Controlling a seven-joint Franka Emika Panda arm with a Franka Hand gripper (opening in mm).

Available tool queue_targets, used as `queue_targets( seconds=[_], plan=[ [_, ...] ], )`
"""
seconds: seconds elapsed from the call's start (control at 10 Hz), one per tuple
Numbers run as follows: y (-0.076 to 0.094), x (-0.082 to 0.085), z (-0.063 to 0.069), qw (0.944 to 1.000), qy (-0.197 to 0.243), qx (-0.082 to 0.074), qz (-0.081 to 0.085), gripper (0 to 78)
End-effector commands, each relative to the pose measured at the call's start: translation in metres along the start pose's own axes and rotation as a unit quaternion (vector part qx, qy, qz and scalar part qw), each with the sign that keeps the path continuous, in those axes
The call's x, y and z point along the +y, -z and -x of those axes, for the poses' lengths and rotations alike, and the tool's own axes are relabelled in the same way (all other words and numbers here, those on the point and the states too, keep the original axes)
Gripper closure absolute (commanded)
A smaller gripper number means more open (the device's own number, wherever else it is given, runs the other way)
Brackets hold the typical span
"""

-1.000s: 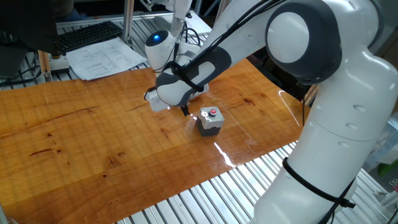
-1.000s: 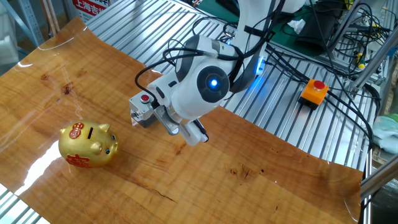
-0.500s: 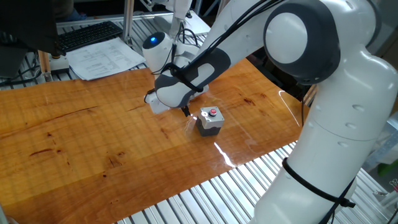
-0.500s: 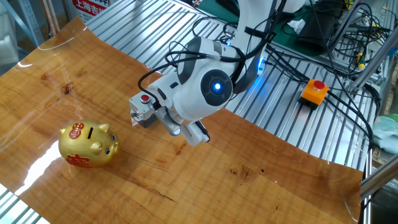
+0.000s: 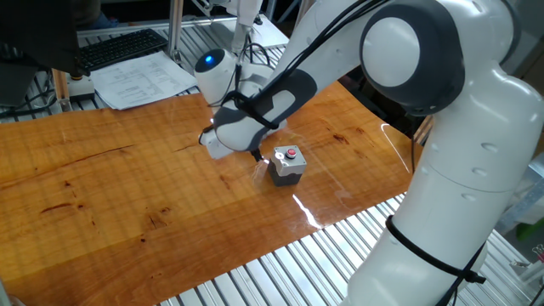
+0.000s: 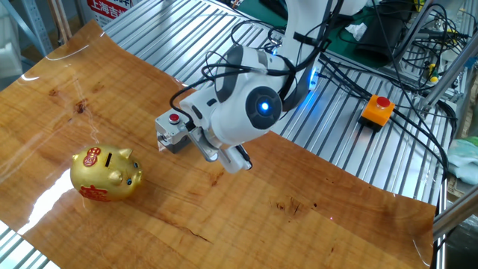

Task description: Drop coins into a piggy bank

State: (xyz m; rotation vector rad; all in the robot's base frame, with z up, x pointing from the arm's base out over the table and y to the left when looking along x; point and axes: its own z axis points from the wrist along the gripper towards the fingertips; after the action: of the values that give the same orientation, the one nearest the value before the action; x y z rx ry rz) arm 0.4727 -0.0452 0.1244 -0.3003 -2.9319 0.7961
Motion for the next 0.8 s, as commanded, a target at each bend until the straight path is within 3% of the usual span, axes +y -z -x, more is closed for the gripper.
queue_targets(
  seconds=[0.1,0.2,0.8],
  plan=[
    [-0.0046,-0.0029,-0.0063,0.9999,-0.005,-0.005,-0.012,77.6],
    [-0.0045,-0.0044,-0.0080,0.9998,-0.004,-0.007,-0.020,77.6],
    [-0.0050,-0.0107,-0.0150,0.9996,0.000,-0.007,-0.027,77.6]
  ],
)
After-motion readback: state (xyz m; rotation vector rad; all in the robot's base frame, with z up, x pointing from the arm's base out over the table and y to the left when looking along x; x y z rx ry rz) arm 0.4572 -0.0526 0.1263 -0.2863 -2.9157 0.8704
